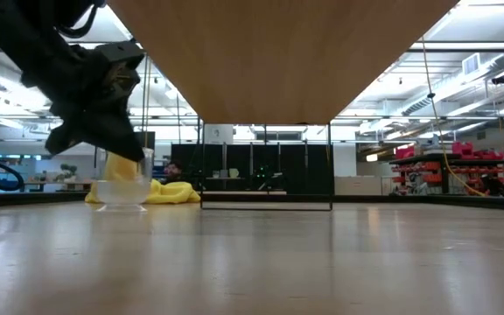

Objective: Stack small to large cups/mugs on shelf
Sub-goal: Put the transparent cup on the shelf

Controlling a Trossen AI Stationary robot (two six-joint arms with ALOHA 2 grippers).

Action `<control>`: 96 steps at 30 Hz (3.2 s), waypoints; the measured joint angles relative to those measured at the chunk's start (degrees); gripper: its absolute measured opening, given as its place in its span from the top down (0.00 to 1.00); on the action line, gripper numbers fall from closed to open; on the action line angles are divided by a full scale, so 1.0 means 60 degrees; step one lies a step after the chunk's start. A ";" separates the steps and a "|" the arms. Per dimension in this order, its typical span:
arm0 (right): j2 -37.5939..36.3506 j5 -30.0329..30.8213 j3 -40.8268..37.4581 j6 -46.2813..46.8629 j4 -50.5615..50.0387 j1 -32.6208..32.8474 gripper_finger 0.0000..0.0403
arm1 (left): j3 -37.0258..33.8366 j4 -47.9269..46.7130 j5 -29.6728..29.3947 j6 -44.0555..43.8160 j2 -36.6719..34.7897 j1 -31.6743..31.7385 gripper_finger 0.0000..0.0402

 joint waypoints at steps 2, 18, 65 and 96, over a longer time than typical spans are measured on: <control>0.0000 0.0001 0.0000 -0.0001 0.0000 0.0000 0.88 | 0.0126 0.0012 -0.0100 0.0195 0.0000 0.0119 0.95; 0.0000 0.0082 0.0000 0.0033 0.0007 0.0000 0.88 | 0.2835 -0.4262 -0.0325 0.1676 0.0000 0.0405 0.95; -0.0004 -0.0571 0.0000 0.0170 0.0262 0.0007 0.77 | 0.4747 -0.8848 0.5009 0.5462 0.1937 0.5222 0.69; -0.0004 -0.0571 0.0000 0.0104 0.0256 0.0000 0.78 | 0.3739 -0.7426 0.5113 0.4439 0.1344 0.5105 0.79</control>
